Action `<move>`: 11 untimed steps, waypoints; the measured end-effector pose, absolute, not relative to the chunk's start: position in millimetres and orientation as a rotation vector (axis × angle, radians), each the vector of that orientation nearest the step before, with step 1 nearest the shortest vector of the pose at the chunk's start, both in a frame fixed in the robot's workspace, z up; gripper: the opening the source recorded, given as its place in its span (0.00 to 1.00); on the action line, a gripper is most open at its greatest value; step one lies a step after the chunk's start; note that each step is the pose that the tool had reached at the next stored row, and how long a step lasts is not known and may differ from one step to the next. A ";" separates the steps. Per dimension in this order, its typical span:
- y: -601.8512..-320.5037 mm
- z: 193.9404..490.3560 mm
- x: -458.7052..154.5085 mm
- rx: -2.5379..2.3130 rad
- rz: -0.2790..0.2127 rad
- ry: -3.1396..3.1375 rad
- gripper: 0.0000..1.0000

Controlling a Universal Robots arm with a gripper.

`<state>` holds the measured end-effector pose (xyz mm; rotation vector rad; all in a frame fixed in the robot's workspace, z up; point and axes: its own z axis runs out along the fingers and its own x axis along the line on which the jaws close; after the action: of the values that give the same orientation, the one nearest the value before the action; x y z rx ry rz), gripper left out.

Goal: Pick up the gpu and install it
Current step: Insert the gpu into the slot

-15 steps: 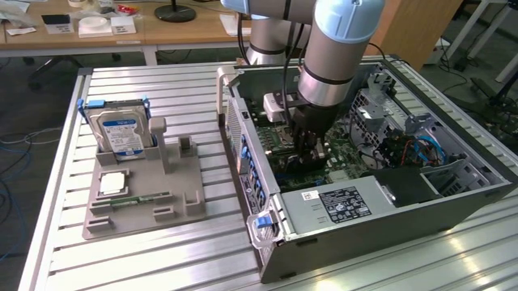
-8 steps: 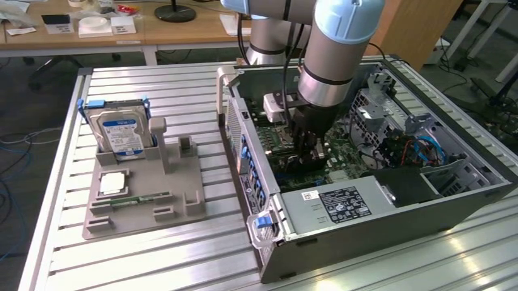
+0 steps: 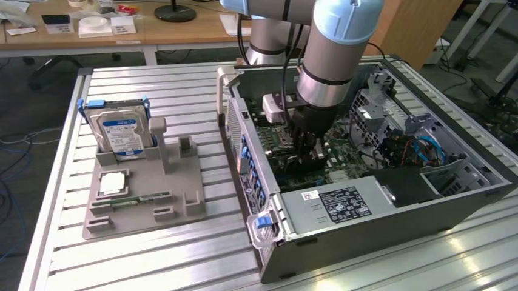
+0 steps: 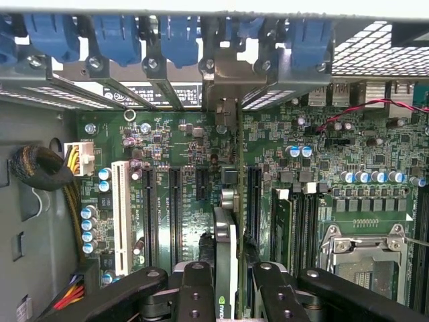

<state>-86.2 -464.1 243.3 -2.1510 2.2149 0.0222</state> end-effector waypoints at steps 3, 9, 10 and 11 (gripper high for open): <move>-464.1 242.7 -86.8 -2.151 0.022 2.215 0.27; -464.1 242.3 -87.3 -2.151 0.022 2.215 0.27; -464.1 242.3 -87.3 -2.151 0.022 2.215 0.27; -464.1 242.3 -87.3 -2.151 0.022 2.215 0.27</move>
<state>-87.3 -464.1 242.3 -2.1509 2.2148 0.0223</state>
